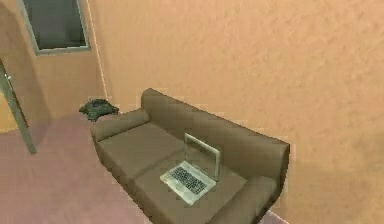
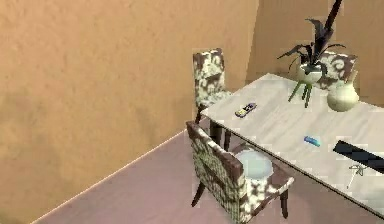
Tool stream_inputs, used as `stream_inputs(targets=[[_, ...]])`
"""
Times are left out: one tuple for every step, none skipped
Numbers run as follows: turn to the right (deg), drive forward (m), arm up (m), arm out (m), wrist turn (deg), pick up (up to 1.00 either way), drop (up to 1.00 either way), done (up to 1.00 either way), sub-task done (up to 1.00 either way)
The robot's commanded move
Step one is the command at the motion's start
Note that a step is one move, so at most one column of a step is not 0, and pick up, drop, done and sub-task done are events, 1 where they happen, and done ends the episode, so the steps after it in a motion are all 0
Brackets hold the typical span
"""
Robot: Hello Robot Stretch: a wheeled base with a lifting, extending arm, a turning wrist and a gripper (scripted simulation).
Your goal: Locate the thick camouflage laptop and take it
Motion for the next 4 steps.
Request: stream_inputs(targets=[[0.0, 0.20, 0.00, 0.00, 0.0, 0.00, 0.00, 0.00, 0.00], [45.0, 0.00, 0.00, 0.00, 0.0, 0.00, 0.00, 0.00, 0.00], [12.0, 0.00, 0.00, 0.00, 0.0, 0.00, 0.00, 0.00, 0.00], [0.0, 0.75, 0.00, 0.00, 0.0, 0.00, 0.00, 0.00, 0.00]])
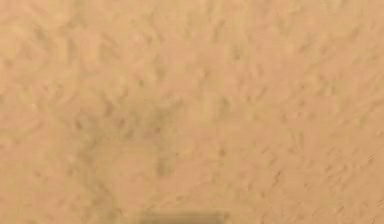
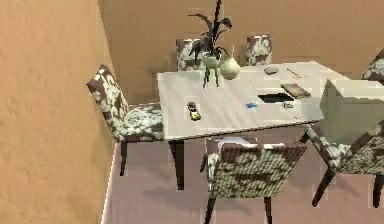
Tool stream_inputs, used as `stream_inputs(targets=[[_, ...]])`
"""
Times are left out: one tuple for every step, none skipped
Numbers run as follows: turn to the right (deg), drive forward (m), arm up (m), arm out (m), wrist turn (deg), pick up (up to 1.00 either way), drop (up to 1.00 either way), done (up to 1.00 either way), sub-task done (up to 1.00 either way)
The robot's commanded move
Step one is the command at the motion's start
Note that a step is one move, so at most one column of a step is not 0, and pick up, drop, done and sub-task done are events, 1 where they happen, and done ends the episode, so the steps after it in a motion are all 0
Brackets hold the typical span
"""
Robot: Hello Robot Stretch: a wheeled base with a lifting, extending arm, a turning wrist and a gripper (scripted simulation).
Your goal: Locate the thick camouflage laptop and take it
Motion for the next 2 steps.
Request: stream_inputs(targets=[[45.0, 0.00, 0.00, 0.00, 0.0, 0.00, 0.00, 0.00, 0.00], [45.0, 0.00, 0.00, 0.00, 0.0, 0.00, 0.00, 0.00, 0.00]])
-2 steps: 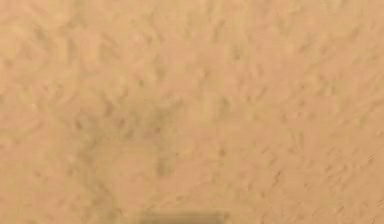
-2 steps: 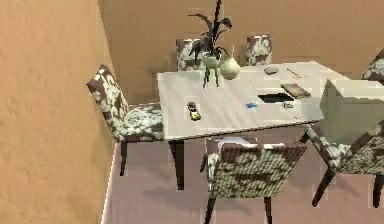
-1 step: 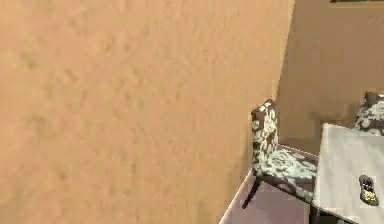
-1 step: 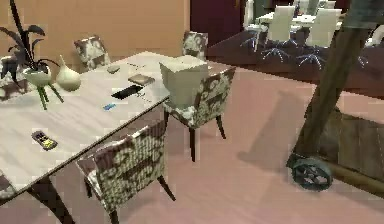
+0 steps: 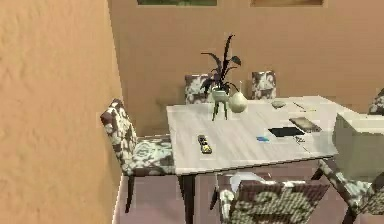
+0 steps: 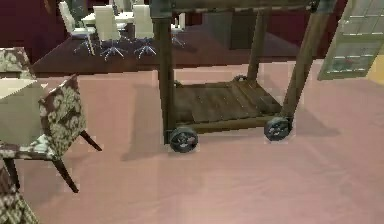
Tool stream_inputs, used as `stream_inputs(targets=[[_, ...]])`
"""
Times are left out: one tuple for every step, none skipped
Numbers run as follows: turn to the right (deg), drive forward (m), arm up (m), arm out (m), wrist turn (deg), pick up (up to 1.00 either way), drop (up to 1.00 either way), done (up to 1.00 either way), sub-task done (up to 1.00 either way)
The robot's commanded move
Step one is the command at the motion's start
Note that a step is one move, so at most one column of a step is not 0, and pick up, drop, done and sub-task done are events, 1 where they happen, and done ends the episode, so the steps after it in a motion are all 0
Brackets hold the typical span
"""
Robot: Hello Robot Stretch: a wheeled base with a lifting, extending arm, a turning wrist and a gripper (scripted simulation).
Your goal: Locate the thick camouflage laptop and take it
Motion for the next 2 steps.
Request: stream_inputs(targets=[[45.0, 0.00, 0.00, 0.00, 0.0, 0.00, 0.00, 0.00, 0.00], [24.0, 0.00, 0.00, 0.00, 0.0, 0.00, 0.00, 0.00, 0.00]])
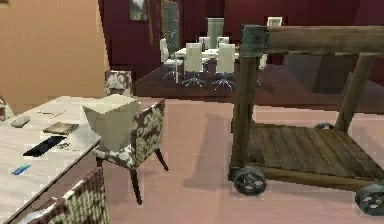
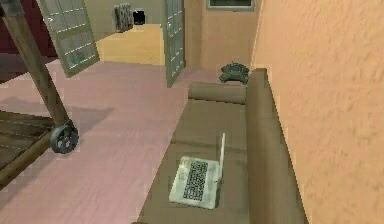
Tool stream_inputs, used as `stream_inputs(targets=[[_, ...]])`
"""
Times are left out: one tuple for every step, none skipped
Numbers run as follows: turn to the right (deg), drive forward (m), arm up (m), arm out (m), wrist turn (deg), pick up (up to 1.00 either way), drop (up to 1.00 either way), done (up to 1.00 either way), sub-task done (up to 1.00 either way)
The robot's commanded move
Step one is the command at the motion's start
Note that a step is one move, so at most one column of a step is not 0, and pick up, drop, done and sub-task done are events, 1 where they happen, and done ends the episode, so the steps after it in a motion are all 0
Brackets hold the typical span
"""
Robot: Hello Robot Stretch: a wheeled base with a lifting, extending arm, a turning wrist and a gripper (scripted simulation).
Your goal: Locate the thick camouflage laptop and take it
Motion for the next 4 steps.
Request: stream_inputs(targets=[[0.0, 0.00, 0.50, 0.00, 0.0, 0.00, 0.00, 0.00, 0.00], [0.0, 0.00, 0.12, 0.00, 0.0, 0.00, 0.00, 0.00, 0.00], [0.0, 0.00, 0.00, 0.40, 0.0, 0.00, 0.00, 0.00, 0.00], [0.0, 0.00, 0.00, 0.00, 45.0, 0.00, 0.00, 0.00, 0.00]])
